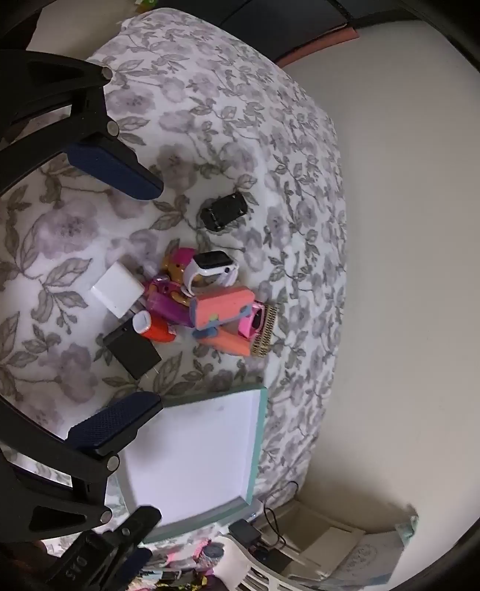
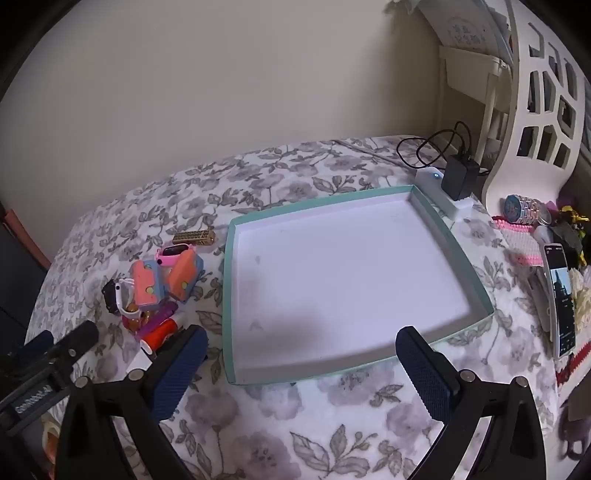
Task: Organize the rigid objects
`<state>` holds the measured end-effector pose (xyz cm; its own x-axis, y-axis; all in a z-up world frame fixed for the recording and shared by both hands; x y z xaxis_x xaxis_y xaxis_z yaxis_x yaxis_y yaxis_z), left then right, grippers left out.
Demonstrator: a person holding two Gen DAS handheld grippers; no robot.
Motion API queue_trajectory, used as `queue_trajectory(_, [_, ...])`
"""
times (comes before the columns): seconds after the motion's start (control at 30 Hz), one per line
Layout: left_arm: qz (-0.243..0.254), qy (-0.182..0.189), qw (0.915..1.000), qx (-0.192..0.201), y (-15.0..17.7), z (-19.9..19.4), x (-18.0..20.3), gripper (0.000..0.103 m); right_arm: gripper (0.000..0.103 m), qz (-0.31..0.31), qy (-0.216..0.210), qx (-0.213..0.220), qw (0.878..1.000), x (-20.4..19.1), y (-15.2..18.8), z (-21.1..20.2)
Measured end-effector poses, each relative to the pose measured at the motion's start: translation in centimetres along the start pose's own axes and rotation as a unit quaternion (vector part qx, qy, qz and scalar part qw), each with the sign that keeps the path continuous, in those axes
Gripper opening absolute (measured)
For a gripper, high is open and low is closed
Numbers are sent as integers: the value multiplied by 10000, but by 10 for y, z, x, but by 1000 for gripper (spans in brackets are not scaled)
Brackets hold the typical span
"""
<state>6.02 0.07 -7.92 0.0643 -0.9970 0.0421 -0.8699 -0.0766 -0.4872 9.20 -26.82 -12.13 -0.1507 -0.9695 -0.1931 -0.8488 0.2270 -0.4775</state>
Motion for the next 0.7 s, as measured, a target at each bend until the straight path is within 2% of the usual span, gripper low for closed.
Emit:
queue_trajectory(0.2, [48,4,10000,66,9,-5,-5,103,103,-204,191,81,9996,-4,-4,-2])
queue_trajectory(0.27, [37,-46,9999,-108,5,4,-3,103,103,-253,134,148,9995,-2,-4,-6])
queue_trajectory(0.3, [31,72,9999,-79,6,3,-1,103,103,-284,107,144,9994,0,-4,-6])
queue_trajectory(0.43, [-22,139,9999,-83,1,1,1,103,103,-376,180,163,9990,0,-4,-5])
queue_trajectory(0.7, [-32,138,9998,-139,2,0,1,103,103,-455,172,149,9987,-1,-3,-4])
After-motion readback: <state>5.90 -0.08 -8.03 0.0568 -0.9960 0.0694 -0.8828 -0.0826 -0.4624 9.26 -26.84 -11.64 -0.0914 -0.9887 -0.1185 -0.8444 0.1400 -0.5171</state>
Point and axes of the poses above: each gripper's, at about its wrist camera, not at the fingertips, and z roughly the way its jaws point, x to its right, y to its underside, the point moved 10 cm from there along z, roughly the way its jaws point, and after that the axes turned 8 degrees about -x, right-handed, at the moved point
